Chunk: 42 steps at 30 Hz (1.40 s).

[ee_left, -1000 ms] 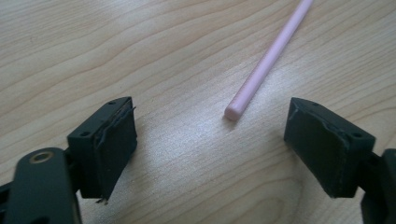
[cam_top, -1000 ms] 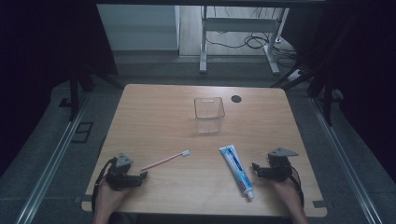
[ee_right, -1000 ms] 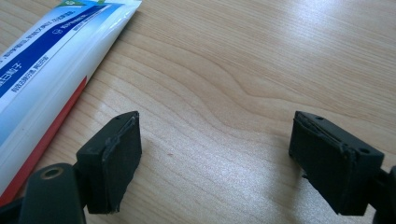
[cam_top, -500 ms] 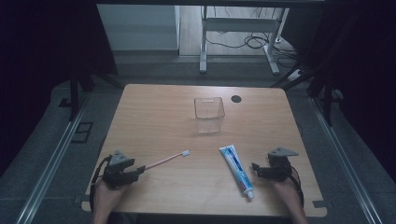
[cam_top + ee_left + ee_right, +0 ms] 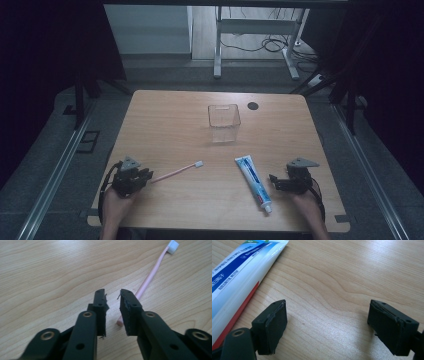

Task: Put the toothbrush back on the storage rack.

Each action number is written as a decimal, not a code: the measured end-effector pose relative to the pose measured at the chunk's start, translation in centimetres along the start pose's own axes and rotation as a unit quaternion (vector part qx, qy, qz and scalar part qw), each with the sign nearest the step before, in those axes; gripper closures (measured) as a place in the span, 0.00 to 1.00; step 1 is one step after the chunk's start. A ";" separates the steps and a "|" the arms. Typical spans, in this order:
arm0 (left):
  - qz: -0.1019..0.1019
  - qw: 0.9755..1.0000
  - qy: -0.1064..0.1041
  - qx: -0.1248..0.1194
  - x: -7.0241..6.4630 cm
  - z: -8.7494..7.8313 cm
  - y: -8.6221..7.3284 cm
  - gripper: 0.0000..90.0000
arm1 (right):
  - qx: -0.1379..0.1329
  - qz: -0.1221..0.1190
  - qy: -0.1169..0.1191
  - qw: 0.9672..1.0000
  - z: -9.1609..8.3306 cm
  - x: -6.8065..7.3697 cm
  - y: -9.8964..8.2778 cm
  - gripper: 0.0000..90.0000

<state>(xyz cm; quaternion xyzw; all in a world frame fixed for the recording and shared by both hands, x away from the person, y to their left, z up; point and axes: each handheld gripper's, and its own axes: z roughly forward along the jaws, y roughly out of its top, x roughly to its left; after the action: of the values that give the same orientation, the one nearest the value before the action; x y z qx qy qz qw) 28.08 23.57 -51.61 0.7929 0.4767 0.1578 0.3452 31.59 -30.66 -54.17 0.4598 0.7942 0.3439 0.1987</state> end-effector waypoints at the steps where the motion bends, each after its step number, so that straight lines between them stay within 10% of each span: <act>1: 0.001 1.000 -0.001 0.002 0.0 0.1 0.1 0.87 | 0.000 0.000 0.000 1.000 0.0 0.0 0.0 0.18; 22: 0.014 0.999 -0.001 0.040 0.3 2.4 0.5 1.00 | 0.000 -0.002 0.002 1.000 0.1 0.0 0.1 0.17; 42: 0.027 0.998 -0.038 0.048 -2.2 1.9 -0.2 1.00 | 0.002 -0.001 0.003 1.000 0.1 0.0 0.1 0.17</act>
<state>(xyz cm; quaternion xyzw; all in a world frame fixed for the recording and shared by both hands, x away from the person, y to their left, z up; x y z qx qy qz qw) 27.97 20.93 -52.95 0.8263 0.4489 0.1141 0.3205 31.68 -30.62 -54.16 0.4585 0.7957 0.3438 0.1960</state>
